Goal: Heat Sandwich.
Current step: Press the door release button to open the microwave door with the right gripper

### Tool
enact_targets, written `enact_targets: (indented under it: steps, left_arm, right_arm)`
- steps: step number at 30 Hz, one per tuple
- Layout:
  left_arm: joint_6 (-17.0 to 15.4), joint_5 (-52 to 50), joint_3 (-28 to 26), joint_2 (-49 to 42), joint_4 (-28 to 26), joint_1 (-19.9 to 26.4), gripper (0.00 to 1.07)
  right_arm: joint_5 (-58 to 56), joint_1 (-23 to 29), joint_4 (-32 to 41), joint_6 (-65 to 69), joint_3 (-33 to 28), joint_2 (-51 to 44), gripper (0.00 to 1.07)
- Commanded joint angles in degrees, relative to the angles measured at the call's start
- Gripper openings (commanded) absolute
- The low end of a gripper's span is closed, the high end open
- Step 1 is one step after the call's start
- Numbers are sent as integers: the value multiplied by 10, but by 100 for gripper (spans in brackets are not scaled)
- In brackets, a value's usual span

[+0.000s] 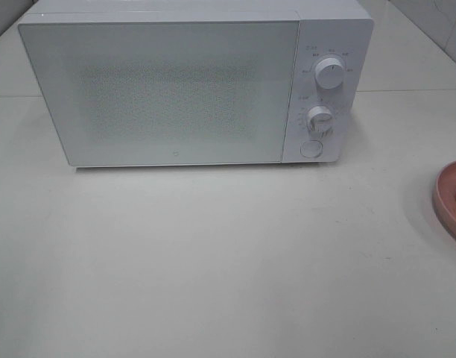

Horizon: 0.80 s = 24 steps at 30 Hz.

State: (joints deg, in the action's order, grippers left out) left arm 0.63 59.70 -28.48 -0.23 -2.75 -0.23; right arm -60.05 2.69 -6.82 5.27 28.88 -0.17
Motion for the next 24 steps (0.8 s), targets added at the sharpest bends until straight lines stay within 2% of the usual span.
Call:
enact_targets:
  steps: [1,17,24]
  left_arm:
    - [1,-4,1,-17,-4,1,101]
    - [1,-4,1,-17,-4,1,101]
    - [1,-4,1,-17,-4,1,101]
  right_arm:
    - [4,2,-2,-2,0,-15,77]
    - [10,2,3,-1,5,-15,77]
    - [45,2,15,-1,22,25,77]
